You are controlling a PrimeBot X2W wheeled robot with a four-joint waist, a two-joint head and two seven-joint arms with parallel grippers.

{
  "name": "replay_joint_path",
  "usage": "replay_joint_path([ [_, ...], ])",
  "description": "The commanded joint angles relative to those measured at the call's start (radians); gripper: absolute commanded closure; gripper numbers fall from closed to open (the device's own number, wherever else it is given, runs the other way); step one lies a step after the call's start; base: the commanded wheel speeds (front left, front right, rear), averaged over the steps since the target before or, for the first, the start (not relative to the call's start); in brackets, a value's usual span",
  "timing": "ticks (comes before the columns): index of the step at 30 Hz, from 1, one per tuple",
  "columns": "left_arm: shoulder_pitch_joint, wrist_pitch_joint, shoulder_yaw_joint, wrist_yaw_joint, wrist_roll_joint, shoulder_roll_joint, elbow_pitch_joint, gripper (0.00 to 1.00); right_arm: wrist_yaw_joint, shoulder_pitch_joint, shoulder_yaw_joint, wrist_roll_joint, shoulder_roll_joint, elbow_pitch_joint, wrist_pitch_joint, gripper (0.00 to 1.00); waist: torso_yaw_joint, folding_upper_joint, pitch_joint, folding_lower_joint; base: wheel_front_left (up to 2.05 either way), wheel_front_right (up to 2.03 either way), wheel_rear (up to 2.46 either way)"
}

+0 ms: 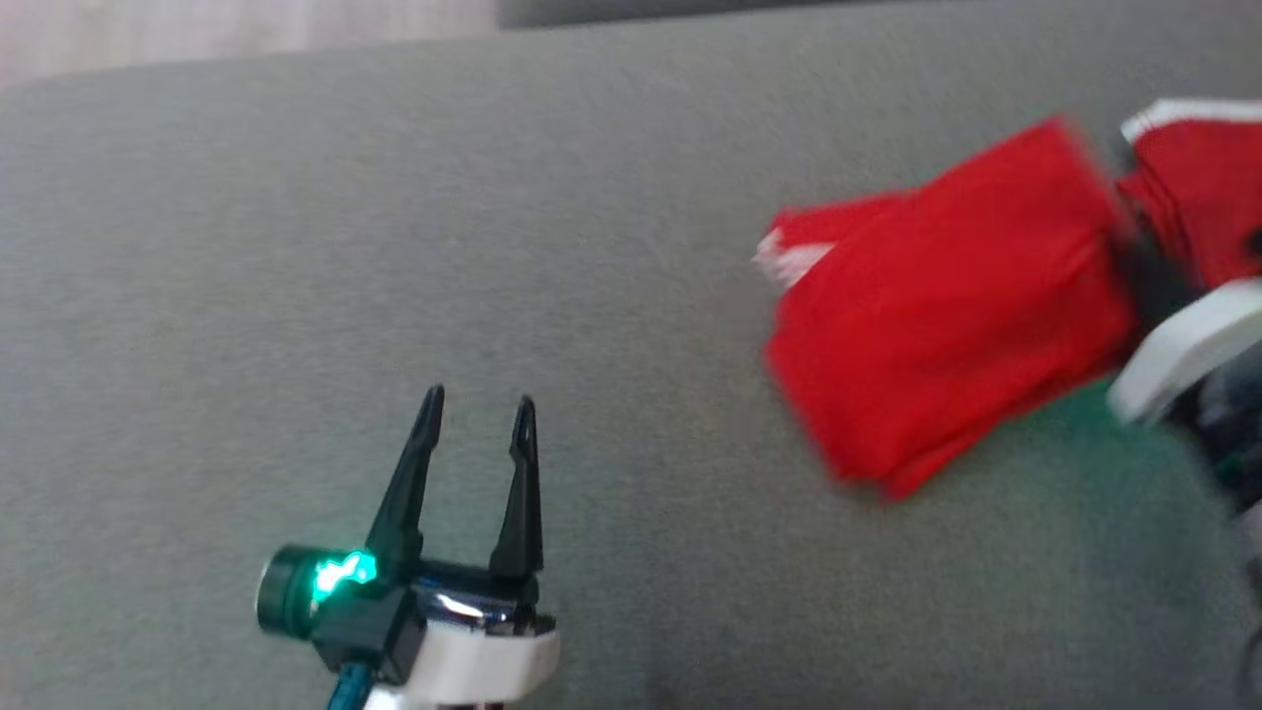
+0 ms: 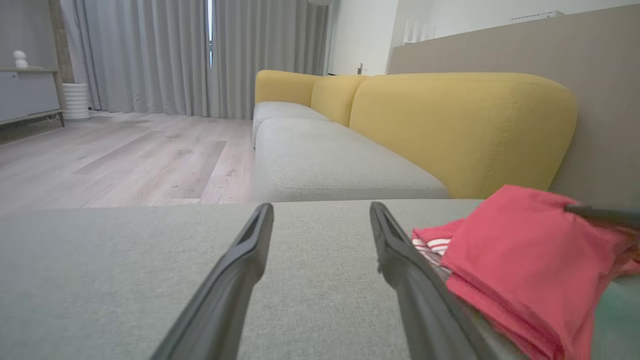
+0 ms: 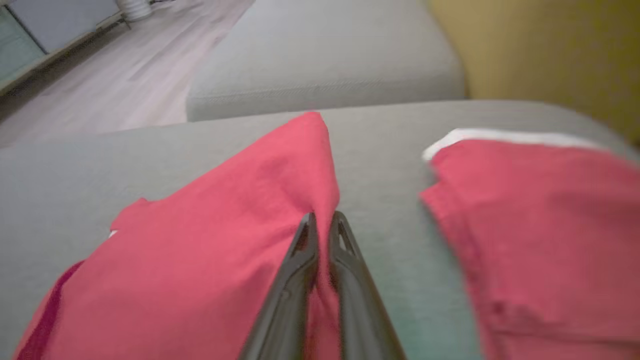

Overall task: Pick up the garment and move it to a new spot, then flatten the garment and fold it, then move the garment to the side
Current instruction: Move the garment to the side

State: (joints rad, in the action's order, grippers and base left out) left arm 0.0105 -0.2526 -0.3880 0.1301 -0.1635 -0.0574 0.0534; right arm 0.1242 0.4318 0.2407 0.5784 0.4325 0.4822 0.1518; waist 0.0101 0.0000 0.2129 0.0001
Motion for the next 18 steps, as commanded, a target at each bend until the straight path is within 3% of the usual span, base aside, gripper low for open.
replay_joint_path([
  [1, -0.046, -0.009, 0.029, -0.004, 0.016, 0.007, 0.037, 0.0, 0.007, 0.053, -0.01, -0.011, 0.056, -0.044, 0.003, 1.0, -0.062, 0.0, 0.066, -0.0001, 0.0, 0.0, 0.0],
  [8, -0.106, -0.009, 0.044, 0.001, 0.036, 0.007, 0.05, 0.0, 0.007, 0.163, -0.096, -0.038, 0.228, -0.07, 0.035, 1.0, -0.117, 0.0, 0.144, -0.0001, 0.0, 0.0, 0.0],
  [12, -0.125, -0.009, 0.048, -0.004, 0.04, 0.007, 0.051, 0.0, 0.007, 0.189, -0.148, -0.058, 0.289, -0.058, 0.053, 1.0, -0.13, 0.0, 0.164, -0.0001, 0.0, 0.0, 0.0],
  [13, -0.129, -0.009, 0.049, -0.007, 0.04, 0.007, 0.049, 0.0, 0.007, 0.192, -0.152, -0.076, 0.302, -0.058, 0.052, 0.96, -0.13, 0.0, 0.165, -0.0001, 0.0, 0.0, 0.0],
  [14, -0.134, -0.009, 0.051, -0.008, 0.04, 0.007, 0.049, 0.0, 0.007, 0.195, -0.157, -0.101, 0.312, -0.057, 0.044, 0.07, -0.13, 0.0, 0.165, -0.0001, 0.0, 0.0, 0.0],
  [15, -0.137, -0.009, 0.053, -0.01, 0.041, 0.007, 0.044, 0.0, 0.007, 0.195, -0.162, -0.127, 0.313, -0.056, 0.035, 0.0, -0.128, 0.0, 0.162, -0.0001, 0.0, 0.0, 0.0],
  [18, -0.139, -0.009, 0.062, -0.002, 0.033, 0.007, 0.03, 0.0, 0.007, 0.175, -0.169, -0.183, 0.278, -0.065, -0.017, 0.0, -0.116, 0.0, 0.133, -0.0001, 0.0, 0.0, 0.0],
])
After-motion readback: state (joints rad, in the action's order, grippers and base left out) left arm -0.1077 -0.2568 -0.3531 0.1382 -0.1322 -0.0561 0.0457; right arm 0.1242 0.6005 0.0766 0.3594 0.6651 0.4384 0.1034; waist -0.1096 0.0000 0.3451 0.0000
